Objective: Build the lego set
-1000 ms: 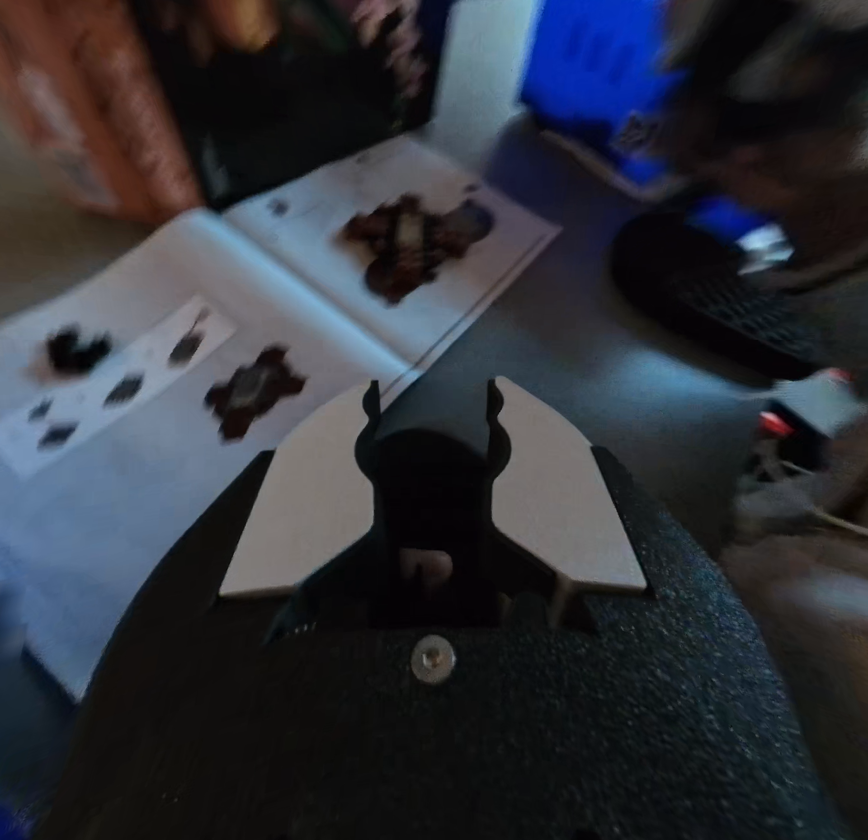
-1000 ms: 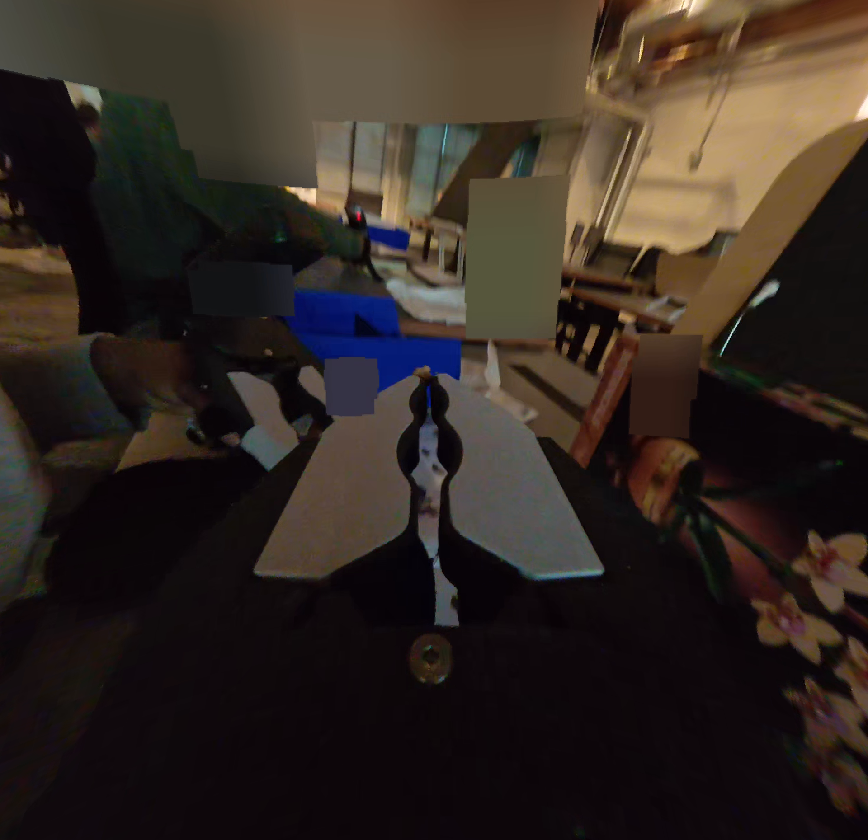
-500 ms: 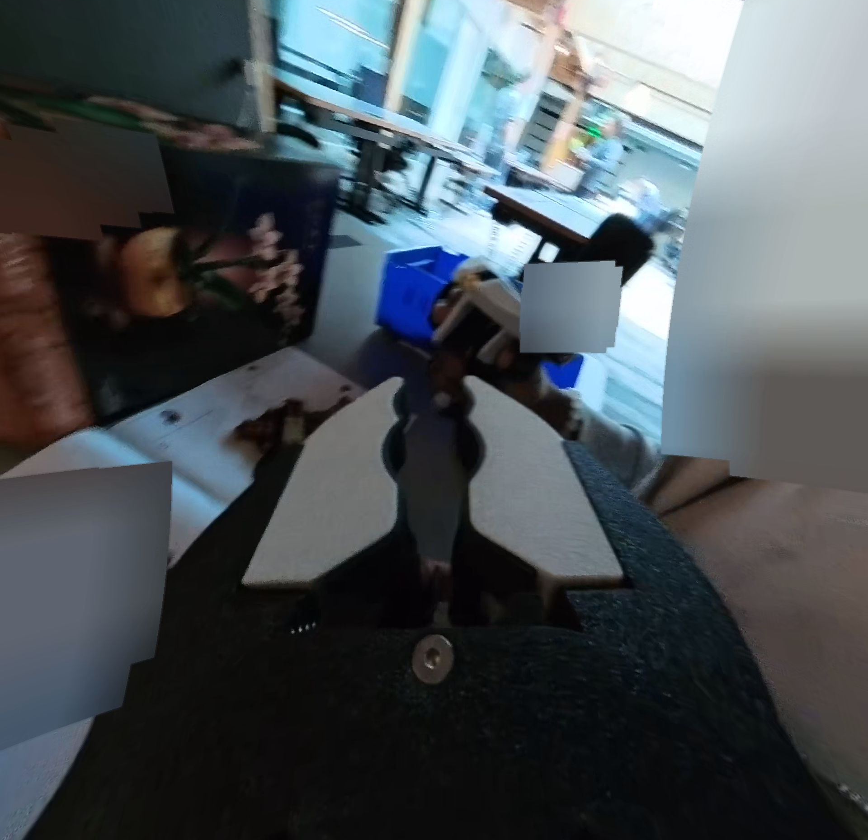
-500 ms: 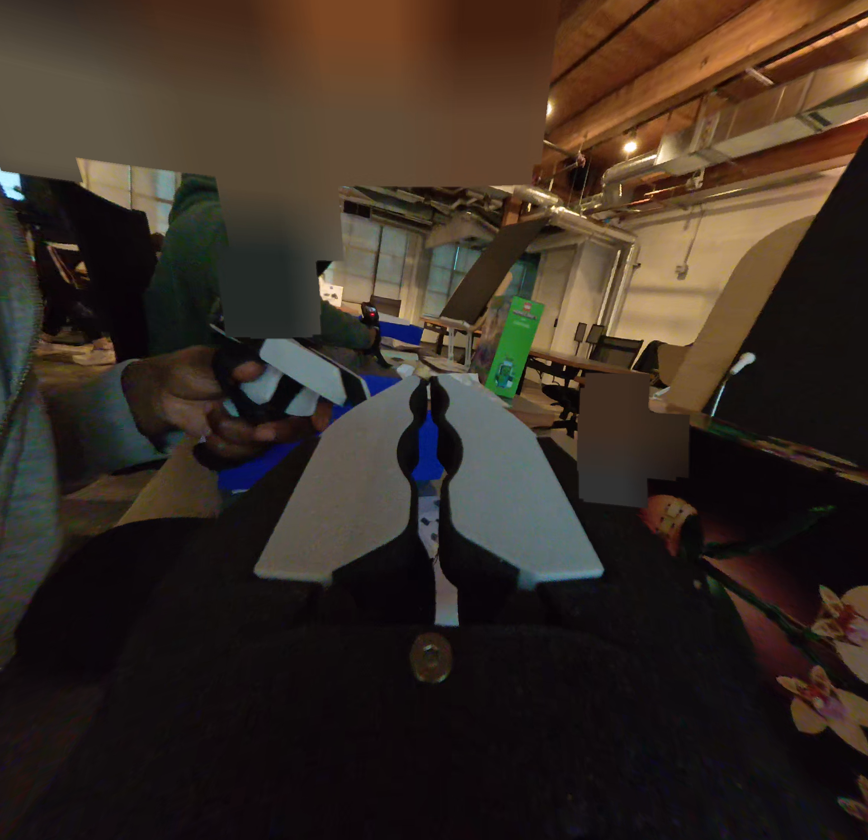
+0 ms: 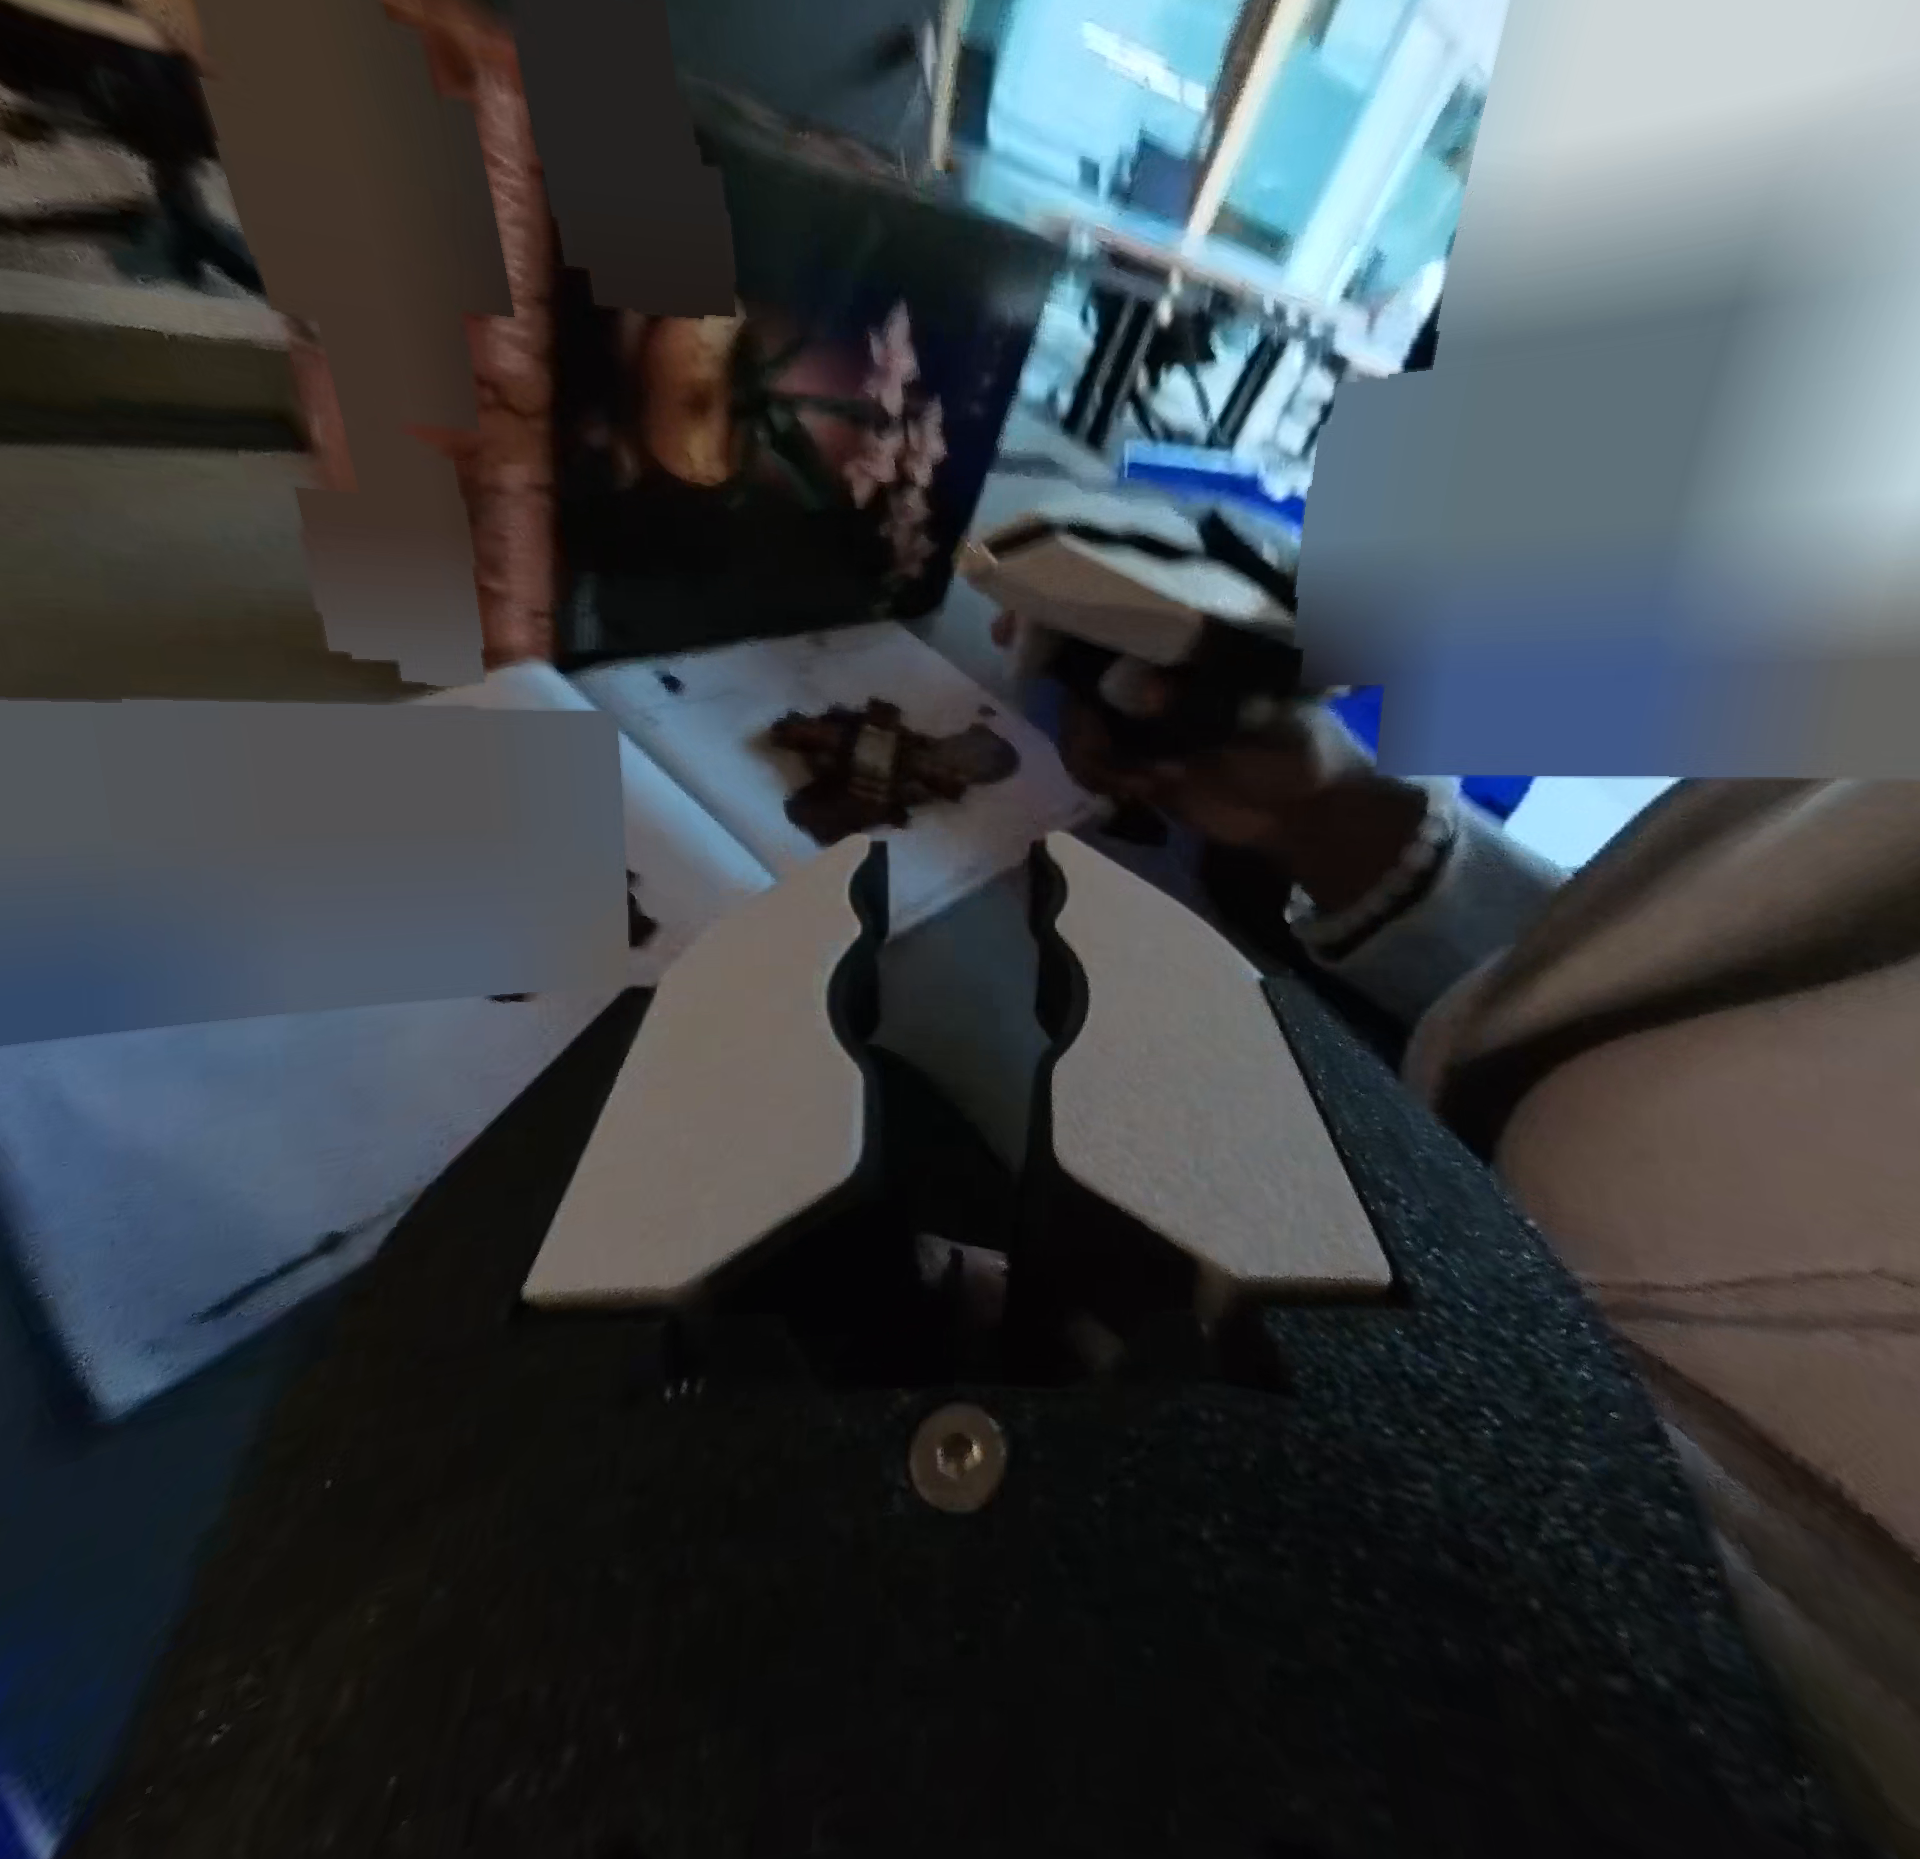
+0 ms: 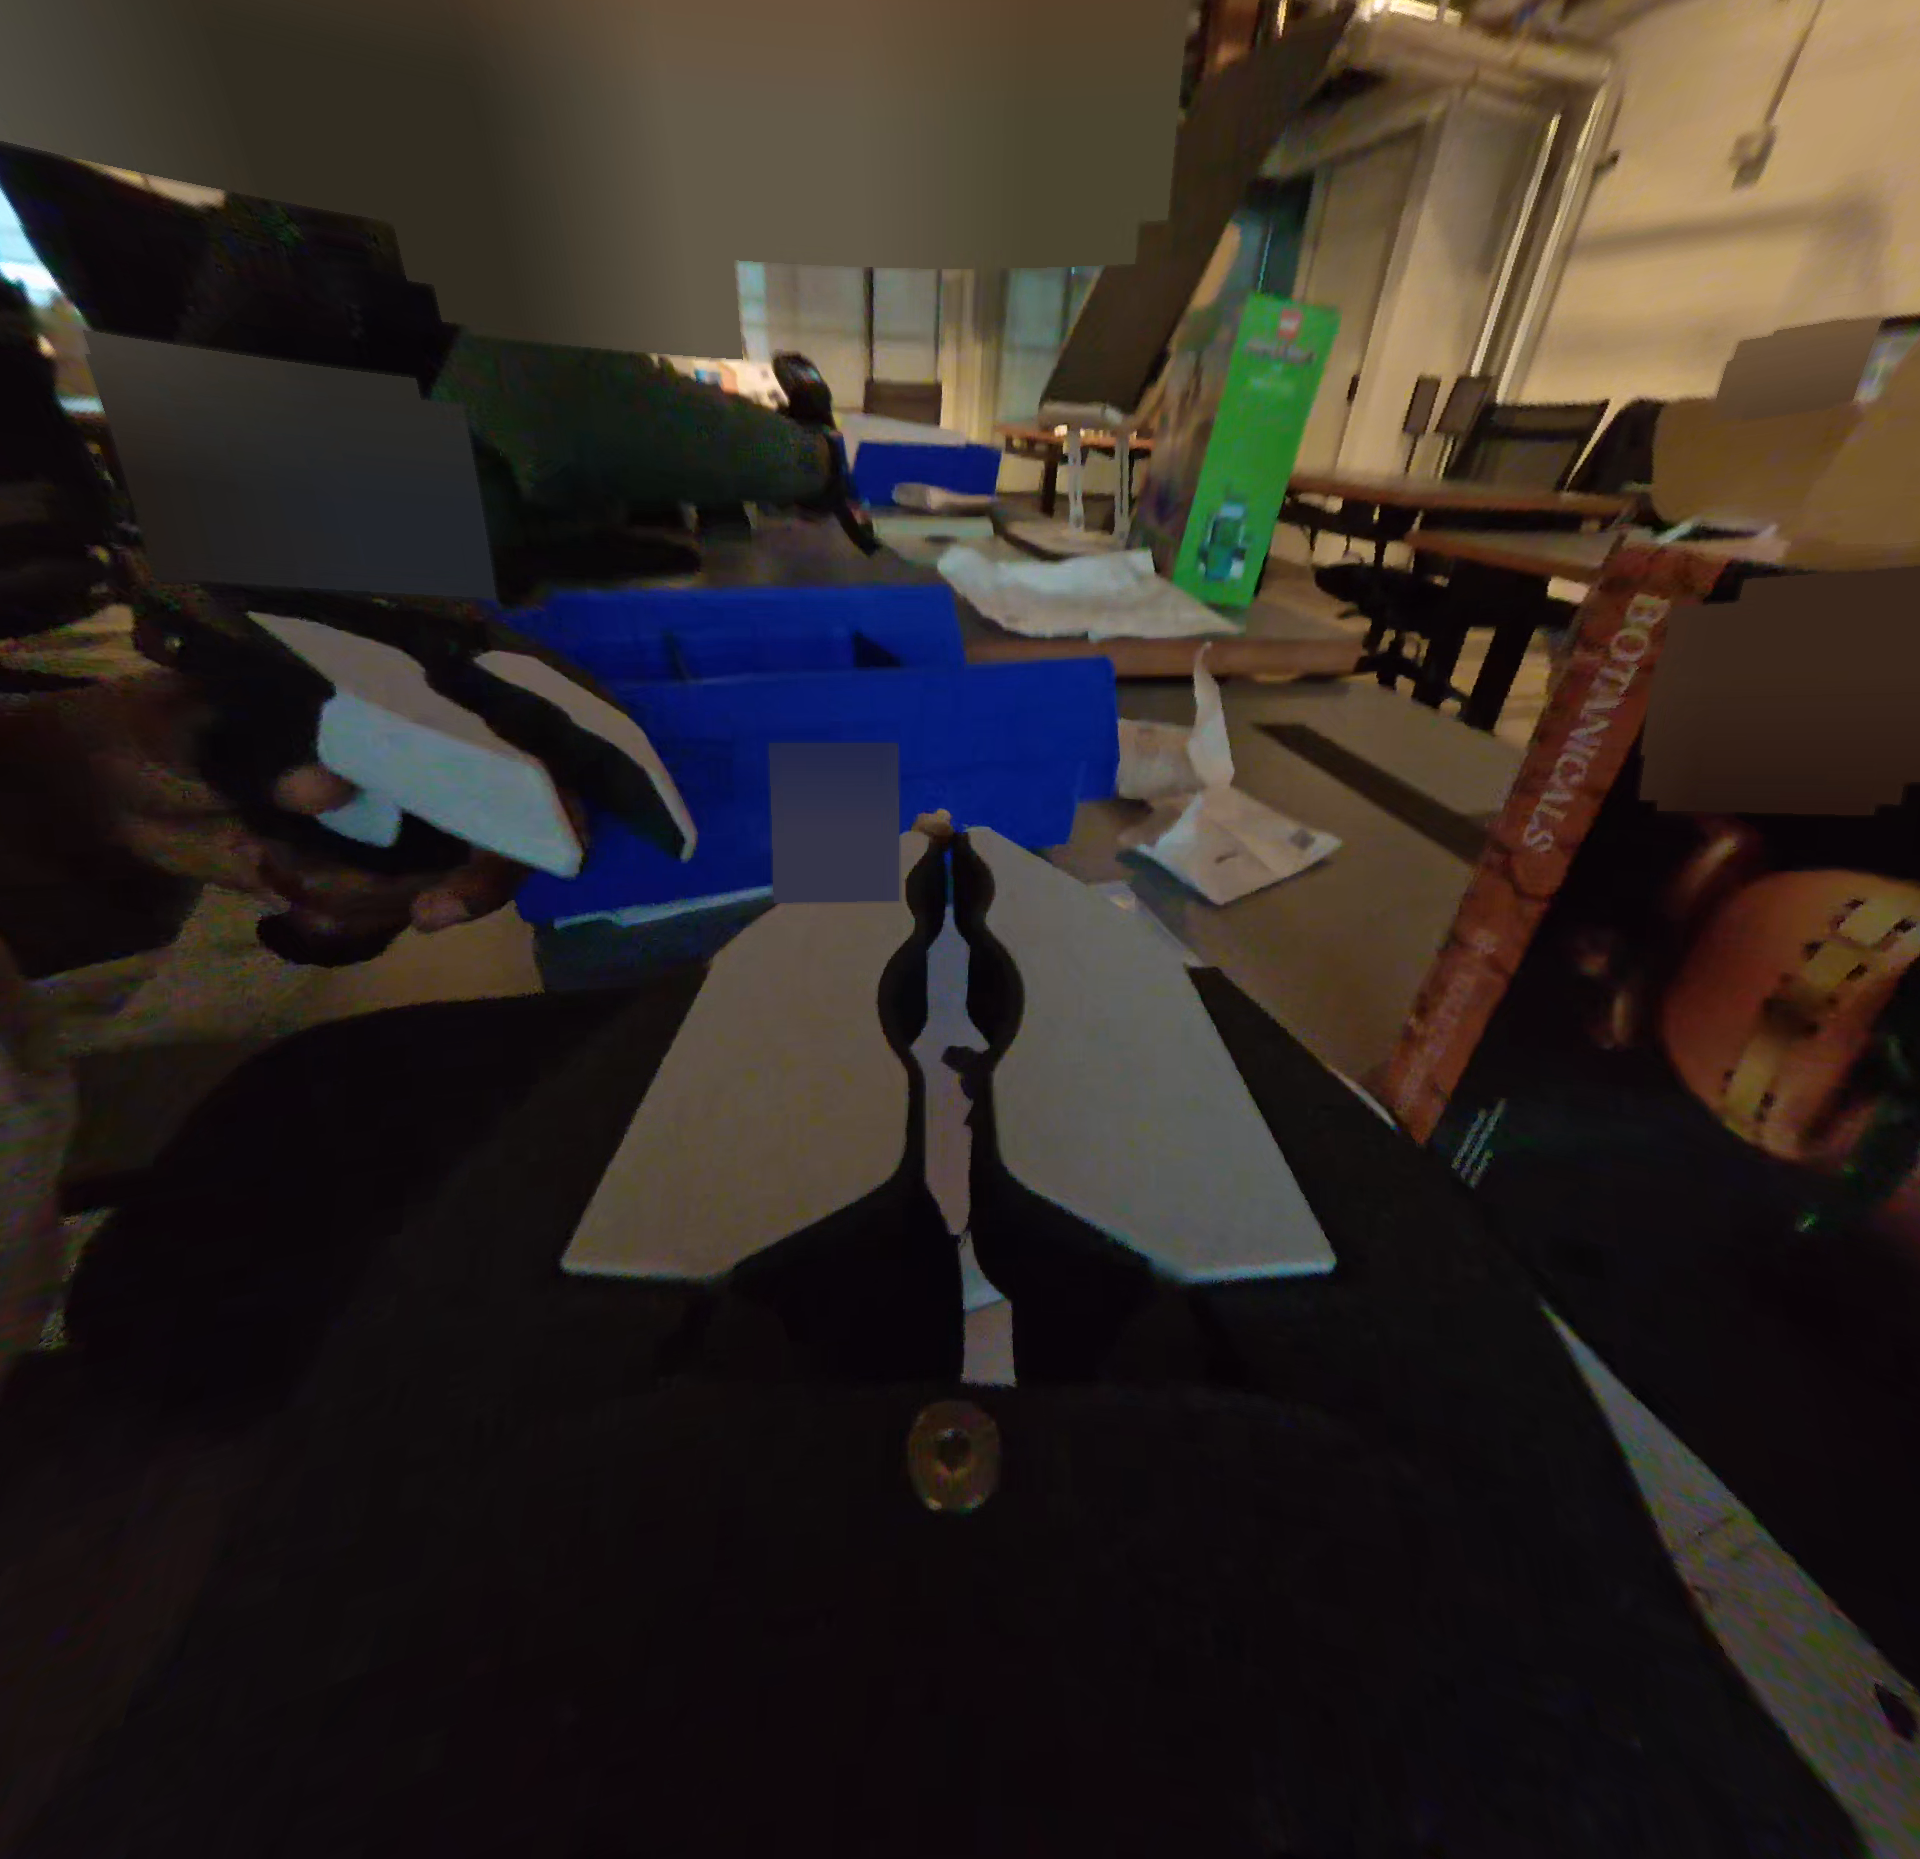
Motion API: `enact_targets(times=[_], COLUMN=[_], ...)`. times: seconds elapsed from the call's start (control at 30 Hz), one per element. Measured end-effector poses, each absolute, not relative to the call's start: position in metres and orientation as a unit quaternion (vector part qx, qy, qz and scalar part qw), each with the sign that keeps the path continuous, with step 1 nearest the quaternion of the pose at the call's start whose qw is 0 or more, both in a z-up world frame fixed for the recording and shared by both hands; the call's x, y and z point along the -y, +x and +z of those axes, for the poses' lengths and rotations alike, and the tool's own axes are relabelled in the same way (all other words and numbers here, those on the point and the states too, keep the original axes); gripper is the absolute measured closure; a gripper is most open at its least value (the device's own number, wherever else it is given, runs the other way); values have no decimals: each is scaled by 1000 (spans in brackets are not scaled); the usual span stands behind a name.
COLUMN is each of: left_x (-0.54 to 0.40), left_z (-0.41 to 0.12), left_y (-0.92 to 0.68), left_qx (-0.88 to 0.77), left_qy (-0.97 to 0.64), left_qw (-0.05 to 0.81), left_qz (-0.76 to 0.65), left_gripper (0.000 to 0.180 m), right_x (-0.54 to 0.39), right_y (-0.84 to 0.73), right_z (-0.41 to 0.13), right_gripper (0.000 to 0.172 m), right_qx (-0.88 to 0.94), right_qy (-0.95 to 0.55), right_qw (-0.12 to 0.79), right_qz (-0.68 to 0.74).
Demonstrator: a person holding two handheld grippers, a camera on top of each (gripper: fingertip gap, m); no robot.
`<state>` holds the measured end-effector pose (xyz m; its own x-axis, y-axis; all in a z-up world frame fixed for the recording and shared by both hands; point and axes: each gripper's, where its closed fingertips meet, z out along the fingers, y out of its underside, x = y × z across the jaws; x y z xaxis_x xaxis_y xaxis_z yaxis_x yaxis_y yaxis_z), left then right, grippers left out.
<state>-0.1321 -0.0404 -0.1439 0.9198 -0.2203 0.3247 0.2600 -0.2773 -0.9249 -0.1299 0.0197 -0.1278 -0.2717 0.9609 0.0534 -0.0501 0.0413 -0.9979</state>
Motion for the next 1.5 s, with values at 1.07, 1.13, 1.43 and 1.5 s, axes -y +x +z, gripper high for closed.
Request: enact_targets(times=[1.07,1.13,1.43,1.5], left_x=[1,1,-4,-3], left_z=[-229,-229,-180,-162], left_y=[-172,-172,-145,-144], left_qx=[83,85,71,89], left_qy=[-864,-864,-782,-748], left_qw=[478,476,535,548], left_qz=[-132,-142,-312,-364], left_gripper=[177,176,164,162], right_x=[-23,-22,-15,-16], right_y=[-168,-166,-157,-154], right_z=[-233,-229,-177,-165], right_gripper=[172,172,172,172], right_qx=[676,674,590,590], right_qy=[-480,-473,-427,-413], right_qw=[413,417,403,411], right_qz=[378,384,555,559])
